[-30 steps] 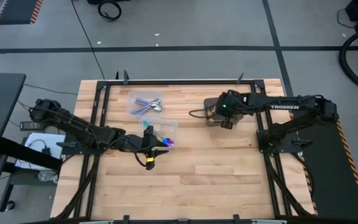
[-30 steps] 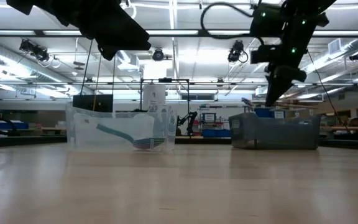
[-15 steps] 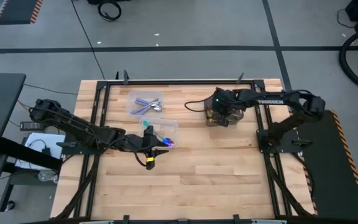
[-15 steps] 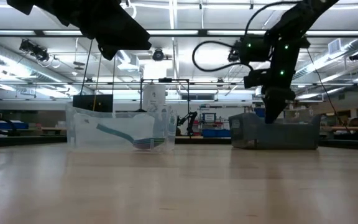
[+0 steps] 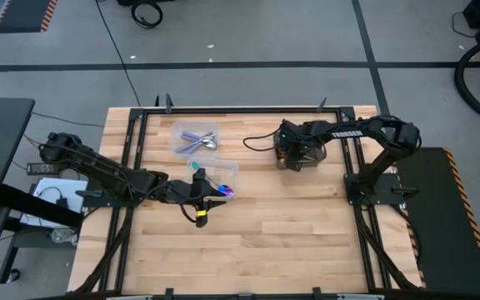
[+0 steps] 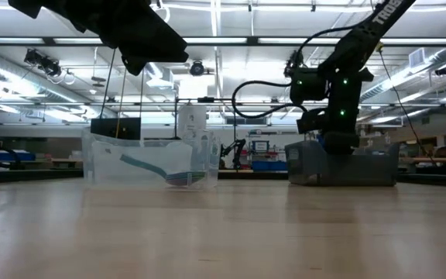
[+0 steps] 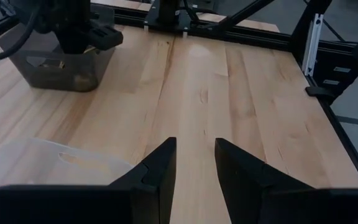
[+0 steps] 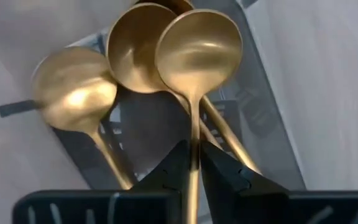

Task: Sort silverware by color (type)
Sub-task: Put the gold spoon into the black bin, then return to Home Position

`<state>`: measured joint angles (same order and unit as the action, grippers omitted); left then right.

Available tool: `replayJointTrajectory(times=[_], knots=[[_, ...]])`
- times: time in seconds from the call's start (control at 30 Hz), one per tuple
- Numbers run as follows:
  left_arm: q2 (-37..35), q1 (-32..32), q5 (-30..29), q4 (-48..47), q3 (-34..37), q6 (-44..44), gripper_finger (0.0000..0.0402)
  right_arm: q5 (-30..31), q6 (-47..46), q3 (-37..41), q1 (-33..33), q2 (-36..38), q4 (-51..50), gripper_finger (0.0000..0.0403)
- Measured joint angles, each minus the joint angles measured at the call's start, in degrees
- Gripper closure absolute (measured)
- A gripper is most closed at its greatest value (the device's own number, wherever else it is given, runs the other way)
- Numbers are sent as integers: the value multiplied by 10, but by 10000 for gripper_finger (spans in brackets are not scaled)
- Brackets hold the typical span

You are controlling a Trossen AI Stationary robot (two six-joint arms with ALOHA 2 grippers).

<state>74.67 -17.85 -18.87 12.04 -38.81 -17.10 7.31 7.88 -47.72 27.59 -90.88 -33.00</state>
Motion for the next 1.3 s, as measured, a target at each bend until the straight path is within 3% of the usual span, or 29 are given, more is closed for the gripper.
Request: replayJointTrajectory(times=[0.27,0.57,0.97,1.3], knots=[[0,-2,0,-3,0,25,283,-2,-2,0,0,22,2,317],[-2,-11,-15,-19,0,58,283,-25,-2,0,7,97,4,291],[-62,-24,-59,-68,0,74,283,-44,-26,42,10,213,46,281],[-69,-35,-95,-73,0,104,283,-84,-50,102,4,322,90,281]])
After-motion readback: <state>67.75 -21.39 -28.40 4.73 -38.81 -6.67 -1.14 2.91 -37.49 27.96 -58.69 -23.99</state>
